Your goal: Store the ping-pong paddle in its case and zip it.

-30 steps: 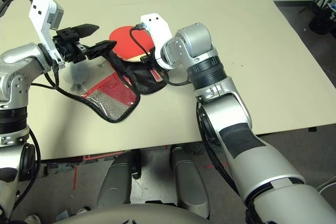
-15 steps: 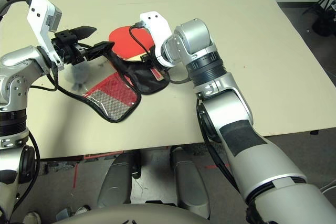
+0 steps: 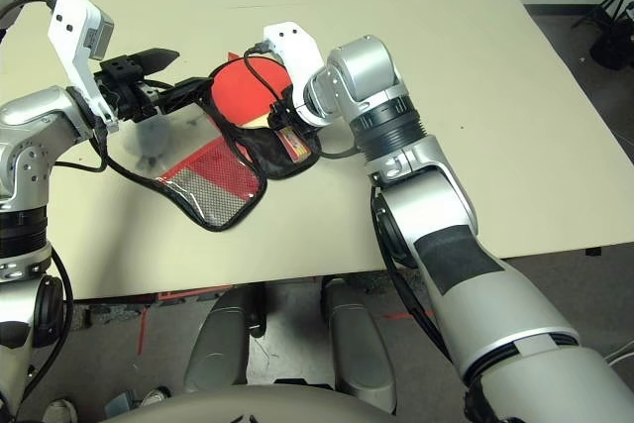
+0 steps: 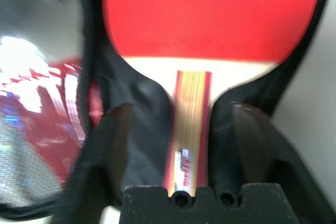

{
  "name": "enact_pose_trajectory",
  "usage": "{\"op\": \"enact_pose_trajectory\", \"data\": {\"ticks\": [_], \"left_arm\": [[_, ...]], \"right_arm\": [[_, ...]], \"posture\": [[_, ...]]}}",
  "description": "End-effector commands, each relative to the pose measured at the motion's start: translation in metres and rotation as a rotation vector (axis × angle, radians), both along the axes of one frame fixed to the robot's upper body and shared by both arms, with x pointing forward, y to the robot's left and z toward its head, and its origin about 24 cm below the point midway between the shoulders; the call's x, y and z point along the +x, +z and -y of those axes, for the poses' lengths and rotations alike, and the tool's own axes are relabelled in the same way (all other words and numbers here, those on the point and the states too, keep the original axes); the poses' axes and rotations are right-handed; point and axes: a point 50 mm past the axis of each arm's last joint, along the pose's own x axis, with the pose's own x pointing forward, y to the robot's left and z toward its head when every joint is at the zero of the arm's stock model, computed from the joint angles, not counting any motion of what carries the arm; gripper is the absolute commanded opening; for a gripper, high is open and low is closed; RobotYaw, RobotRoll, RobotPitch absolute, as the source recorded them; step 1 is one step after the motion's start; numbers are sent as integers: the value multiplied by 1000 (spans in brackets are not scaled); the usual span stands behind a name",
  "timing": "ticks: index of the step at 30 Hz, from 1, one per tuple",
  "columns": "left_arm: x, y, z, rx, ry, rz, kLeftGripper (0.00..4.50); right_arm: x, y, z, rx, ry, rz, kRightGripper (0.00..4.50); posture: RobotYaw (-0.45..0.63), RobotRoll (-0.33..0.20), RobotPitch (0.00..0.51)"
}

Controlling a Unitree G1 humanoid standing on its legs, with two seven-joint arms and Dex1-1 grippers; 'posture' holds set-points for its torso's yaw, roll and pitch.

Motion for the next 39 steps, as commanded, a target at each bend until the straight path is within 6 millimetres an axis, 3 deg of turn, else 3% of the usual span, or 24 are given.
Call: {"op": "enact_pose_trajectory", "data": {"ticks": [1,6,9,12,16,24,27,32,39], "left_arm": [[5,17,-15,37,41,69,4500],[13,47,-59,61,182,159,4500],[14,54,-84,67,254,169,4500],[15,54,-102,79,299,157,4500],[10,35,-134,131,377,63,4500],[-14,-21,-178,169,503,-134,4500],[-18,-41,-175,172,457,-201,4500],[-29,-74,-144,188,277,-363,4500],[-67,-97,-69,235,-42,-652,4500]], "right_arm": [[-2,22,11,97,13,52,4474],[-4,44,84,239,33,264,4474],[-3,52,84,224,107,395,4474],[-28,26,83,229,212,503,4474],[-39,-3,109,207,279,575,4474],[-52,-24,114,237,274,509,4474],[-53,-29,117,212,256,467,4474],[-47,-28,125,214,223,447,4474],[-36,-28,134,201,139,455,4474]], "posture": [[117,0,222],[103,0,209],[91,0,207],[72,0,210],[57,0,215],[51,0,224],[53,0,228],[62,0,235],[62,0,235]]}}
